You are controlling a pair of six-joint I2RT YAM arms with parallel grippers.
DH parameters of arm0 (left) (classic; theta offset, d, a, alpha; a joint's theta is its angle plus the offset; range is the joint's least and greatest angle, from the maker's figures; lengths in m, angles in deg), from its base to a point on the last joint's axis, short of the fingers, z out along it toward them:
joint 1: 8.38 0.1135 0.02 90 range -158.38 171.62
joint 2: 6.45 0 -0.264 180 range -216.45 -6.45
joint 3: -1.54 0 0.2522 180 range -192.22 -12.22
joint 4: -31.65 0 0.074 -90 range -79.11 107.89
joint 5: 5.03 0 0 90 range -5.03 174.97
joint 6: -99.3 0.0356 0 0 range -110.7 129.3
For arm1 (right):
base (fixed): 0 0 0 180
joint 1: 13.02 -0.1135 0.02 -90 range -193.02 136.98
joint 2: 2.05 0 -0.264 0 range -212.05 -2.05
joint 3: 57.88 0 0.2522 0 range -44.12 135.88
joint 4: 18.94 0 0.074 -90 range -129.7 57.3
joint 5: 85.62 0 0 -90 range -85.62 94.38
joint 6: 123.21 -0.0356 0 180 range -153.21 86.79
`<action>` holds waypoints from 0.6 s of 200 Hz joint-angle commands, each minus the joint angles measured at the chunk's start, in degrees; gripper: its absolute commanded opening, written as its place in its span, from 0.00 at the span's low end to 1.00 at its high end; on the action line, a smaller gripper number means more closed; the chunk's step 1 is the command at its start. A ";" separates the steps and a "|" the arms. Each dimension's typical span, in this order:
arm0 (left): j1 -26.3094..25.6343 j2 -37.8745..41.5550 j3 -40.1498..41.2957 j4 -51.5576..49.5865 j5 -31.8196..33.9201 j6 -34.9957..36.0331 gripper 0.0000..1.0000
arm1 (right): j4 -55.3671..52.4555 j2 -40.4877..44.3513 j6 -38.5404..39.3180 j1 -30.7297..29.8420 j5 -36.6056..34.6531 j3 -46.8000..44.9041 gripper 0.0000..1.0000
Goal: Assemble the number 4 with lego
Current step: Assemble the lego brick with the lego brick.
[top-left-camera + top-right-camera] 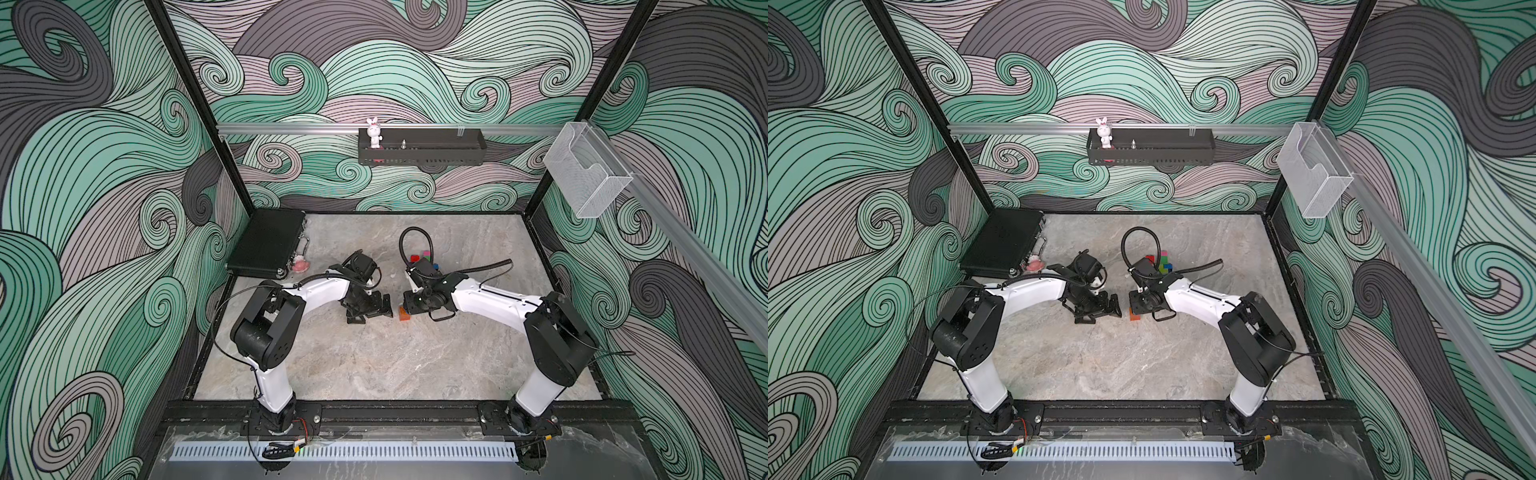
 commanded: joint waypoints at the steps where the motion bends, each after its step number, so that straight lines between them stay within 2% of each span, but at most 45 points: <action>1: -0.51 -0.92 -1.27 -1.11 -0.44 -0.48 0.99 | -3.74 -2.34 0.01 -1.03 -3.20 -0.02 0.00; 74: -0.52 -1.47 -1.53 -1.35 -0.61 -0.32 0.99 | -7.19 -1.88 -3.92 -3.80 -12.37 -1.05 0.00; 120: -0.51 -2.35 -2.73 -2.00 -1.05 0.37 0.99 | -5.75 -0.56 -4.90 -4.30 -13.08 -2.56 0.00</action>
